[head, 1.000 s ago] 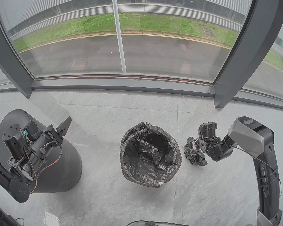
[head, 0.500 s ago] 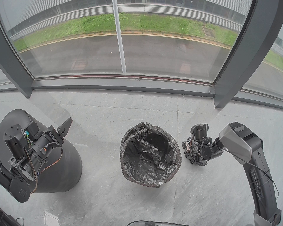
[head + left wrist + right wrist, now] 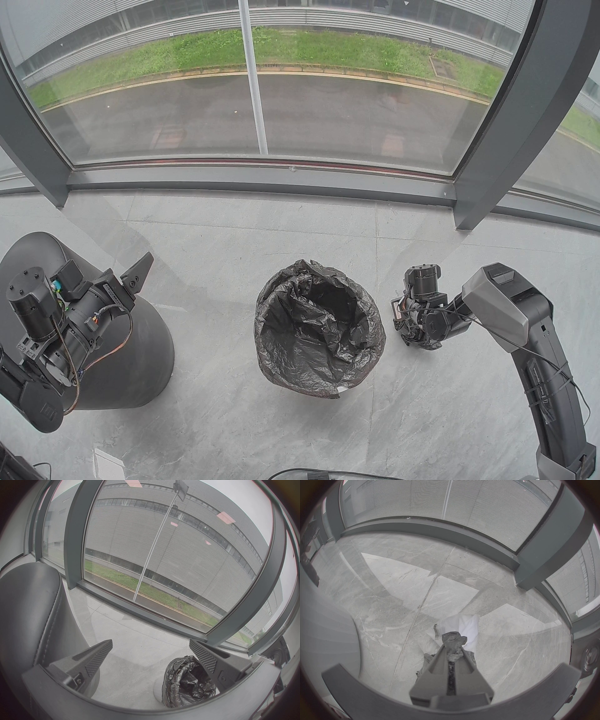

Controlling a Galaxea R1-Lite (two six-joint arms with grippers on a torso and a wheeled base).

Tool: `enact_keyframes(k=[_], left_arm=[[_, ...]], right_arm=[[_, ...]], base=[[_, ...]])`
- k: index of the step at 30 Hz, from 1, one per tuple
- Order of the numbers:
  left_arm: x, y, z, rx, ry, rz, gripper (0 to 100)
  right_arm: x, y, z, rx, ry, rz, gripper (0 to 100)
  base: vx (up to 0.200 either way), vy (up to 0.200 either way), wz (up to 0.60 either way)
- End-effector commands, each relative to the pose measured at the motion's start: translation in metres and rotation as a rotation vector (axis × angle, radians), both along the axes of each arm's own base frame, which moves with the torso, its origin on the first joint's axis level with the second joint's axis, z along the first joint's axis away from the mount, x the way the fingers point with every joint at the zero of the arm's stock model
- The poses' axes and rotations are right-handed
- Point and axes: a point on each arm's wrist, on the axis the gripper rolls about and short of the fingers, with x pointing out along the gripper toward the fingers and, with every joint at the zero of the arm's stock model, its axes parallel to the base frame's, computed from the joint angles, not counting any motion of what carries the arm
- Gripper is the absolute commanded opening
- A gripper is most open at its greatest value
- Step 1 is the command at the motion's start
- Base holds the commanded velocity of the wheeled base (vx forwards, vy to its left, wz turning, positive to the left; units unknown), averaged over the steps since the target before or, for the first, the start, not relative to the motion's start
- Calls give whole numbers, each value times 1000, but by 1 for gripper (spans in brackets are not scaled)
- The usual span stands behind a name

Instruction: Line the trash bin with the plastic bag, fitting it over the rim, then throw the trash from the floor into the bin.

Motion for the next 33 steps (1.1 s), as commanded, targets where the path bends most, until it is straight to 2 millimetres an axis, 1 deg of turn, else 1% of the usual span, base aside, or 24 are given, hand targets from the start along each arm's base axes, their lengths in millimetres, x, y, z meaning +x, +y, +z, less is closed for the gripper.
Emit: enact_keyframes(k=[1, 2, 3, 5, 6, 8, 10, 11, 12, 13, 14, 15, 16, 19, 20, 21, 22, 23, 25, 27, 29, 31, 32, 33], left_arm=[[-9, 0, 0, 2, -1, -1, 100], [-9, 1, 0, 2, -2, 2, 100], [-16, 2, 1, -3, -12, 4, 100], [-24, 4, 4, -5, -32, 10, 100], [-26, 5, 4, -4, -35, 10, 100], [-39, 7, 10, -4, -65, 13, 100], [-47, 9, 14, -3, -85, 15, 100], [-59, 10, 21, 2, -121, 17, 100], [-66, 12, 25, 8, -141, 20, 100], [-68, 12, 26, 9, -145, 20, 100], [-82, 15, 33, 31, -173, 37, 100], [-83, 15, 33, 34, -174, 38, 100], [-97, 18, 38, 66, -182, 82, 100], [-121, 24, 43, 136, -164, 177, 100], [-132, 26, 43, 160, -157, 202, 100], [-133, 26, 43, 163, -155, 206, 100], [-152, 29, 42, 199, -142, 222, 100], [-152, 29, 42, 199, -142, 222, 100], [-179, 34, 37, 241, -95, 222, 100], [-196, 37, 34, 256, -45, 231, 100], [-215, 40, 29, 267, -2, 239, 100], [-217, 40, 28, 269, 4, 238, 100], [-237, 43, 17, 276, 39, 235, 100], [-241, 43, 12, 277, 50, 238, 100]], right_arm=[[3, -2, 21, 28, -47, -34, 0], [3, -3, 24, 31, -50, -37, 0], [2, -5, 38, 47, -72, -45, 0], [-2, -7, 55, 61, -89, -51, 0], [-3, -7, 59, 63, -92, -52, 0], [-15, -7, 83, 66, -102, -49, 0], [-24, -7, 97, 64, -104, -46, 0], [-39, -3, 121, 70, -122, -33, 0], [-50, 0, 136, 76, -136, -22, 0], [-52, 0, 140, 77, -139, -21, 0], [-75, 3, 170, 89, -171, -1, 0], [-76, 3, 172, 91, -172, 0, 0], [-98, 5, 198, 113, -207, 18, 0], [-139, 14, 245, 190, -285, 79, 0], [-153, 20, 258, 225, -309, 113, 0], [-155, 21, 260, 230, -313, 118, 0], [-179, 32, 278, 272, -333, 186, 0], [-179, 32, 278, 272, -333, 186, 0], [-210, 53, 297, 316, -376, 285, 0], [-227, 68, 310, 354, -407, 348, 0], [-240, 81, 322, 403, -451, 403, 0], [-242, 83, 323, 410, -456, 410, 0], [-250, 101, 329, 438, -478, 462, 0], [-252, 106, 328, 440, -472, 477, 0]], base=[[0, 0, 0], [0, 0, 0], [0, 0, 0], [0, 0, 0], [0, 0, 0], [0, 0, 0], [0, 0, 0], [0, 0, 0], [0, 0, 0], [0, 0, 0], [0, 0, 0], [0, 0, 0], [0, 0, 0], [0, 0, 0], [0, 0, 0], [0, 0, 0], [0, 0, 0], [0, 0, 0], [0, 0, 0], [0, 0, 0], [0, 0, 0], [0, 0, 0], [0, 0, 0], [0, 0, 0]])
